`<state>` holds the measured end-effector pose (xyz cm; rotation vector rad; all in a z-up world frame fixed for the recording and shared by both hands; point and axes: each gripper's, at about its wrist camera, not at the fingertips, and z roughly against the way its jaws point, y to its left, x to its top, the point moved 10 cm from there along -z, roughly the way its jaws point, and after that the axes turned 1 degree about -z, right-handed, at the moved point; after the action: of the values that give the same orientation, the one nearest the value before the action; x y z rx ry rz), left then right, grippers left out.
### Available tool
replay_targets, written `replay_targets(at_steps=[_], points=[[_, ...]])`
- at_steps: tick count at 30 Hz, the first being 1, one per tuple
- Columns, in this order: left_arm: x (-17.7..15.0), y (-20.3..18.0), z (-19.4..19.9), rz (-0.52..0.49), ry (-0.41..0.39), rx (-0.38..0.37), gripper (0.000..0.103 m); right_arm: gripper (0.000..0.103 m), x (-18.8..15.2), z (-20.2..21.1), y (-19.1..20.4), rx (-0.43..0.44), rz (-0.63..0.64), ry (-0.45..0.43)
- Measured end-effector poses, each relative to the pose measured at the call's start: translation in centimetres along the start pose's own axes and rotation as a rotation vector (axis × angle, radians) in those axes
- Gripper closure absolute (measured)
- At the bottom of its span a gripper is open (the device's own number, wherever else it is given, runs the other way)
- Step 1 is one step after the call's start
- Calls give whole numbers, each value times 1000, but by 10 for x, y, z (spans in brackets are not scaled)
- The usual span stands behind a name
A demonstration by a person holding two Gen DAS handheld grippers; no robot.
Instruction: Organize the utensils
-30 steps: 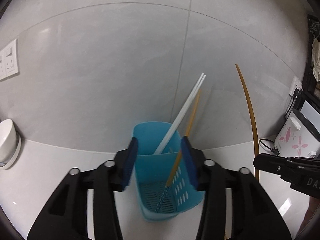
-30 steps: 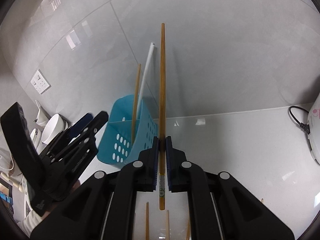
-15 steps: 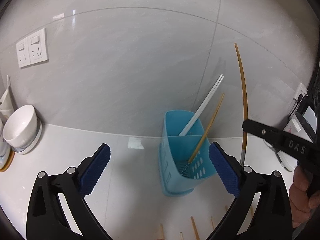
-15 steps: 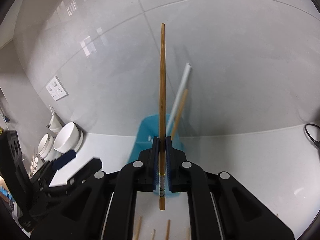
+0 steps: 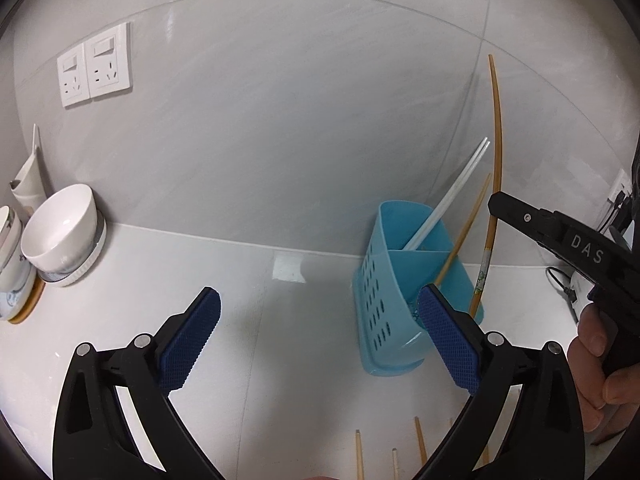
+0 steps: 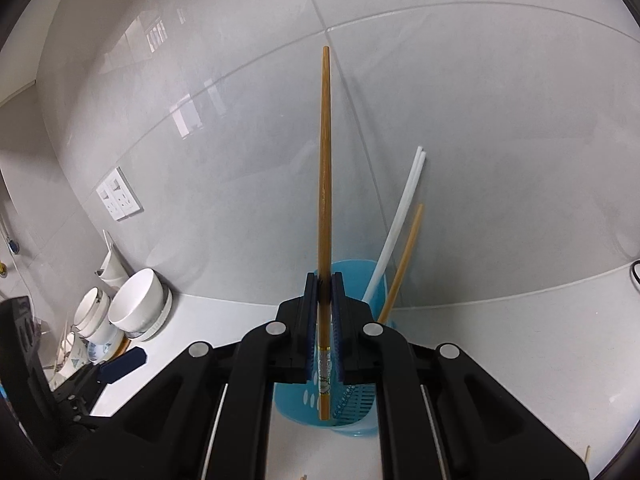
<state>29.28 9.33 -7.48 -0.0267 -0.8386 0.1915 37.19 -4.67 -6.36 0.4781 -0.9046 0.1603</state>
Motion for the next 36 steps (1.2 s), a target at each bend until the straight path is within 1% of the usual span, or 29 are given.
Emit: replay_targets(at_steps=[8,15,20,21,23,24,25,27,29,30,32,36], points=[[-6,13,-9,17,21,15,6,97,-21,-17,-2,-33,22,23],[-9,16,-13,19,30,21,6,97,-40,-28,-4,-56,42,52],[-9,17,-14,22,34,24,6,96,-44,-30,-3,-63,56,59],[-10,17,-14,23,34,24,6,94,-45,-30,-3,-69,60,62],[-9,17,-13,24,31,23,6,93,-45,-29,-2,-71,65,66],[-9,18,-13,23,30,24,6,86,-44,-27,-2,-69,69,69],[-8,17,-11,23,29,24,6,75,-44,-25,-2,-72,70,70],[-7,17,-9,24,25,24,6,67,-42,-20,-3,-76,74,66],[-5,17,-7,24,20,24,6,62,-40,-10,-2,-76,87,58],[-4,17,-6,25,17,23,6,57,-39,-7,-2,-79,91,54],[-3,17,-4,23,15,22,6,54,-35,5,-1,-78,99,38],[-3,14,0,14,16,19,6,36,-30,30,-1,-88,121,20]])
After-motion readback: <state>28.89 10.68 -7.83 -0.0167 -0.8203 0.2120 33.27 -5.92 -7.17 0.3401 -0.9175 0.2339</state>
